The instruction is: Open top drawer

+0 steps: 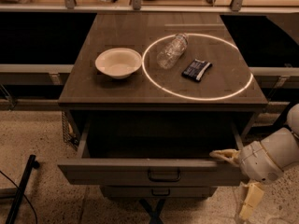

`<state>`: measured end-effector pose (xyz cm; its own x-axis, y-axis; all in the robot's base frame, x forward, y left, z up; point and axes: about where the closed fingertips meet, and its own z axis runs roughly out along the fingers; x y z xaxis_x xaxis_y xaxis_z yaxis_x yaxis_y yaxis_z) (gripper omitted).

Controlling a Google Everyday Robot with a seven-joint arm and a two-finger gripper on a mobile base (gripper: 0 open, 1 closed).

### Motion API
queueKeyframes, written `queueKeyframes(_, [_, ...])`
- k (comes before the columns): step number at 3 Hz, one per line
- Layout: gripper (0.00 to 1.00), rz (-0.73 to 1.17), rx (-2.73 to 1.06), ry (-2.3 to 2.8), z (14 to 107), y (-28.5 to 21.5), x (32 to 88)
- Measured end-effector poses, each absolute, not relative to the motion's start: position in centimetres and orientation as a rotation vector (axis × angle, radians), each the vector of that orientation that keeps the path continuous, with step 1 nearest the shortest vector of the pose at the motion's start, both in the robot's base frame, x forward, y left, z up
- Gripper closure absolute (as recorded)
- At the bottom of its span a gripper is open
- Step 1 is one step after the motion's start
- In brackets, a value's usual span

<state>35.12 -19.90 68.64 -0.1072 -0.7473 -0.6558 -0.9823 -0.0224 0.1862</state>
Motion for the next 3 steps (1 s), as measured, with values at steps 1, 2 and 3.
queueKeyframes(1, [0.00,0.899,-1.828,1.879,69.0,-20.0,34.3])
queueKeyframes(2, [0.00,0.892,-1.814,1.850,69.3,-19.2,34.8])
queueKeyframes(3, [0.00,0.887,-1.784,1.832,68.9,-18.0,36.1])
